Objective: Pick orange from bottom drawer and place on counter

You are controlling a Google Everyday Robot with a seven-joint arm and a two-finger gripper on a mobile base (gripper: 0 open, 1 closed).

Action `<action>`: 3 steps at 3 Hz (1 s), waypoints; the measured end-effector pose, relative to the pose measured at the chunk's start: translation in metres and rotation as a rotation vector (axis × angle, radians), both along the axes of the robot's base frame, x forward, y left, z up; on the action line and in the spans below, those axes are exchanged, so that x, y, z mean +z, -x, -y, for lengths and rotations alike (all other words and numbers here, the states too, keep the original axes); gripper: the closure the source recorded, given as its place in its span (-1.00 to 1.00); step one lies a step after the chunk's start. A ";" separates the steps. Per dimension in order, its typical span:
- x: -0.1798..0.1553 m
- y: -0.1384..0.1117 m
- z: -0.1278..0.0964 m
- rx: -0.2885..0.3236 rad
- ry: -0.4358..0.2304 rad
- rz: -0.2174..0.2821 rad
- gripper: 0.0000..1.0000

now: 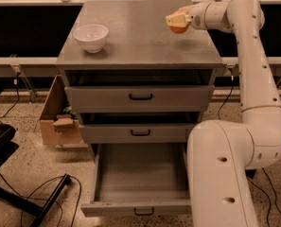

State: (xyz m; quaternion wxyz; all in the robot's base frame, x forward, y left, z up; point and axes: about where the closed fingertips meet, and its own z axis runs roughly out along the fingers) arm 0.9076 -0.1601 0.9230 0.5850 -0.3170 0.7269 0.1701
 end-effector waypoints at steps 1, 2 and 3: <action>-0.024 0.001 0.008 -0.022 0.019 -0.077 1.00; -0.041 0.003 0.011 -0.030 0.005 -0.138 1.00; -0.041 0.003 0.010 -0.030 0.003 -0.140 0.48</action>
Offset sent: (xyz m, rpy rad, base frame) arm 0.2001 -0.1135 0.0243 0.0129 0.2184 -0.0276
